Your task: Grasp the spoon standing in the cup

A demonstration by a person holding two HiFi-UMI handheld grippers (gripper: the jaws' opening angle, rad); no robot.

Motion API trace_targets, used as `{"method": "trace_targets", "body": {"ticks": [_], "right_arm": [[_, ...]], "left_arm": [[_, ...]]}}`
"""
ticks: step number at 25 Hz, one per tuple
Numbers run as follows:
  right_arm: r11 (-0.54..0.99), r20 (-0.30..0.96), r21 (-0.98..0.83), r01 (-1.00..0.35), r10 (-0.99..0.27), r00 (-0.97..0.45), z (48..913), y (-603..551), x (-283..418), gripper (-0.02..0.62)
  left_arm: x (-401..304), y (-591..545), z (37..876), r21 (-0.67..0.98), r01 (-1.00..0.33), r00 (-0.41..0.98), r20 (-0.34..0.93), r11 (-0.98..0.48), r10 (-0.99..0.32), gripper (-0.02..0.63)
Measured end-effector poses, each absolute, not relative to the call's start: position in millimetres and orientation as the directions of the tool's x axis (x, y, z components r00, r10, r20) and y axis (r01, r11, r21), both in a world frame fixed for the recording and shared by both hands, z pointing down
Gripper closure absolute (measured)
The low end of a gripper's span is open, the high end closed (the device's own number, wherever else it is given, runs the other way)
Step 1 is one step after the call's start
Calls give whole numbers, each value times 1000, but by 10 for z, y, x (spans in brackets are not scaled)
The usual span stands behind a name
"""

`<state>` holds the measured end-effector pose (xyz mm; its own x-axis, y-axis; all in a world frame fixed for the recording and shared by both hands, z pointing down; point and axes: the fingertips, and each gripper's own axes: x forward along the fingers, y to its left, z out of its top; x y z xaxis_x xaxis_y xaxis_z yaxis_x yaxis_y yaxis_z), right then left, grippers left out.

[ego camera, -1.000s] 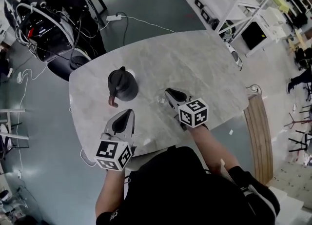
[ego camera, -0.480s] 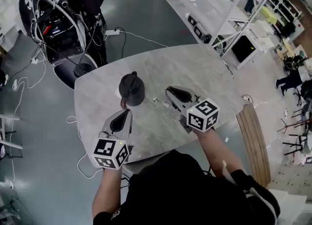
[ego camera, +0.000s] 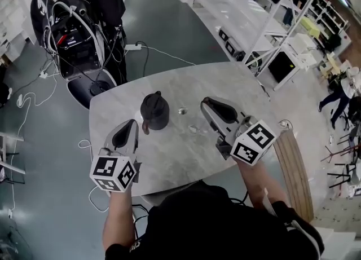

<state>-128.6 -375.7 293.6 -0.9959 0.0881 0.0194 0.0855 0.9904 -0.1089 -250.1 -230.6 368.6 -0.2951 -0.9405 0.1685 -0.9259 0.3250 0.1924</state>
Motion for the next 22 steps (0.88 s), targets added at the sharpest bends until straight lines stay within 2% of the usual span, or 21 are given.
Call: {"method": "trace_targets", "body": {"ticks": [5, 22], "right_arm": [[983, -36, -105, 148, 145, -989, 2715, -3583, -1235, 560], [971, 1, -130, 199, 201, -980, 3020, -3526, -1237, 560]], "left_arm": [[-2589, -2236, 3528, 174, -914, -345, 148, 367, -927, 597], [-2607, -2108, 3547, 166, -885, -414, 149, 436, -898, 597]]}}
